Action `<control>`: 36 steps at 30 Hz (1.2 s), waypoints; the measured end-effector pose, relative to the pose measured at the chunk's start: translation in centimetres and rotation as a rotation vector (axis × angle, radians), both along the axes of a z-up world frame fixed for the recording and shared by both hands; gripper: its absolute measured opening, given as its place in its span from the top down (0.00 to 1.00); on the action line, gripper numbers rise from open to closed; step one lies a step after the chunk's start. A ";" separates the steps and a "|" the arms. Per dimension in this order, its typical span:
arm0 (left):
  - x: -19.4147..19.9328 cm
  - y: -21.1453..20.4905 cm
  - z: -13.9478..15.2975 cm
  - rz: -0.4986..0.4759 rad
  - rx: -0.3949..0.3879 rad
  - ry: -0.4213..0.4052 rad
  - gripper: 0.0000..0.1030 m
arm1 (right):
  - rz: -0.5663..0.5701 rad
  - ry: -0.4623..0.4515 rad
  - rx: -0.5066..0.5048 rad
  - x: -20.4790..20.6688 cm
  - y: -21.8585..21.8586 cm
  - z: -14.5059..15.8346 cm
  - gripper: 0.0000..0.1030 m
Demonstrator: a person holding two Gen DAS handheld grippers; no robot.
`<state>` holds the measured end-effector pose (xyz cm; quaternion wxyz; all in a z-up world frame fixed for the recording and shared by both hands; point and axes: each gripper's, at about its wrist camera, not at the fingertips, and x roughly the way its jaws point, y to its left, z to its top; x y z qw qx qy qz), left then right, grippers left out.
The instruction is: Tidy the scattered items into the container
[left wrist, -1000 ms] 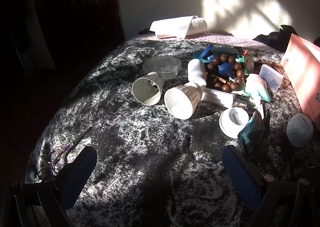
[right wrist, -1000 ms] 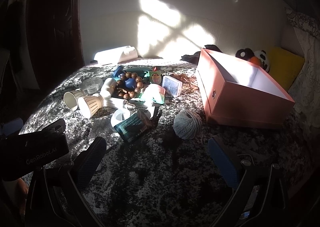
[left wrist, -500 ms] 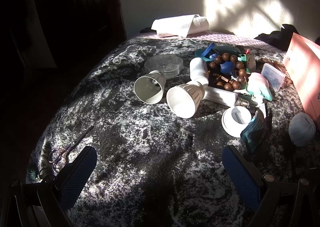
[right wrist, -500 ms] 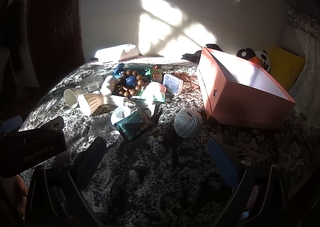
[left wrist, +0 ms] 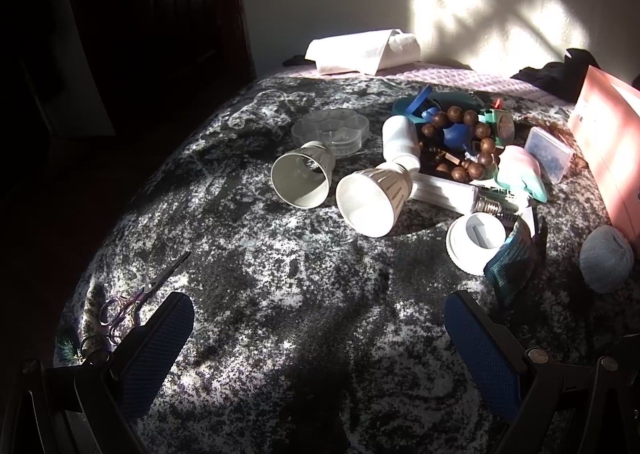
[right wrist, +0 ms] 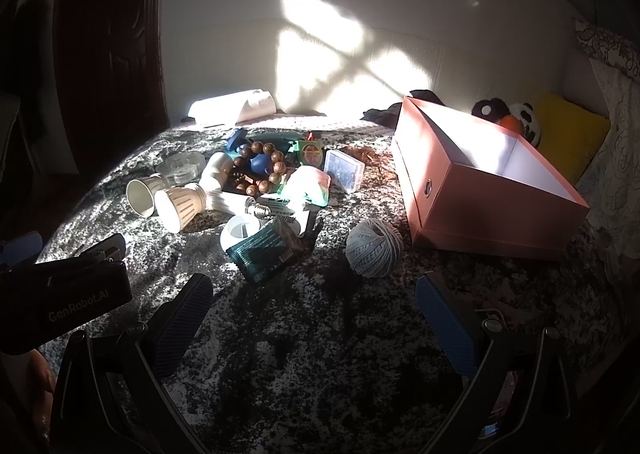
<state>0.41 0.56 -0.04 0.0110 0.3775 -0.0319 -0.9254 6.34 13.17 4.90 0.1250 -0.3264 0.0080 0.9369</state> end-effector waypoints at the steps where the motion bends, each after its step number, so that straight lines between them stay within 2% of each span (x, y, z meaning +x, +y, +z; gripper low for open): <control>1: 0.0 0.0 0.0 0.000 0.000 0.000 0.00 | 0.000 0.000 0.000 0.0 0.0 0.0 0.00; 20: 0.1 -0.4 0.1 0.009 0.006 0.008 0.00 | 0.005 0.002 0.006 0.1 -0.1 0.1 0.00; 25: -0.3 -1.6 -0.2 -0.009 0.131 -0.036 0.00 | 0.006 0.003 0.009 0.2 0.0 0.0 0.00; 27: -0.6 -2.5 -0.5 -0.017 0.227 -0.069 0.00 | 0.007 0.015 0.002 0.3 0.1 0.1 0.00; 31: -1.6 -2.8 -1.9 -0.086 0.366 -0.196 0.00 | 0.007 0.039 -0.008 0.6 0.5 0.2 0.00; 34: -1.8 -1.7 -2.7 -0.147 0.375 -0.245 0.00 | 0.024 0.032 -0.006 0.4 0.7 -0.1 0.00; 36: -1.6 -1.1 -2.9 -0.179 0.384 -0.223 0.00 | 0.047 0.015 0.006 0.3 0.8 -0.5 0.00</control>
